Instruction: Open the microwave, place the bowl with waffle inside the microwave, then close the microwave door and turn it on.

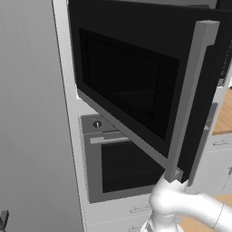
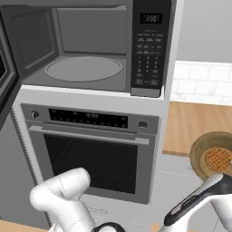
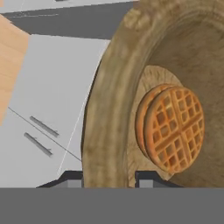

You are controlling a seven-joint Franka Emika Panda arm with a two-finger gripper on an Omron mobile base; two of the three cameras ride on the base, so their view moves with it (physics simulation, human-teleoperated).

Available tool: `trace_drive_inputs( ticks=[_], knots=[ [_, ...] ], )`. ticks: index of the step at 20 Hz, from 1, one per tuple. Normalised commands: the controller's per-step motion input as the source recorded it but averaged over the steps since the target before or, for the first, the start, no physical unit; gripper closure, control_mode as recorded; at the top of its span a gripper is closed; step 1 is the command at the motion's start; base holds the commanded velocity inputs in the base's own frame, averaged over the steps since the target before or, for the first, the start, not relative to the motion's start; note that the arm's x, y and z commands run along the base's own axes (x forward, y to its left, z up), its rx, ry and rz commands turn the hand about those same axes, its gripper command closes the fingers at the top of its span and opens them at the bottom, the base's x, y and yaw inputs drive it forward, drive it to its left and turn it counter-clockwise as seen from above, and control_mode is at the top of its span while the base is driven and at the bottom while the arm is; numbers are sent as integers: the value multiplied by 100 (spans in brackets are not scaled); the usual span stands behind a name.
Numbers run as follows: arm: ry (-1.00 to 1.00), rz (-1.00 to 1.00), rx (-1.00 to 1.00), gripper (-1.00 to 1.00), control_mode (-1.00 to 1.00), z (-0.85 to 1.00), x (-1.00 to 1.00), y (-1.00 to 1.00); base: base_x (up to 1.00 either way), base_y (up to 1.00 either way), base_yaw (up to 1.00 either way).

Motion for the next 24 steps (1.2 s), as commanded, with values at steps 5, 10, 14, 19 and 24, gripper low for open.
trace_drive_inputs(
  ticks=[5, 10, 14, 19, 24],
  knots=[
    [0, 6, -13, 100, -100, 66, -78, 100, 0, 0, 0],
    [0, 1, -1, 100, -100, 49, -66, 100, 0, 0, 0],
    [8, 12, 0, 100, -100, 29, -40, 100, 0, 0, 0],
    [20, 45, 0, 100, -100, 44, -16, 99, 0, 0, 0],
    [17, 52, 0, 100, -100, 67, -8, 87, 0, 0, 0]
  ],
)
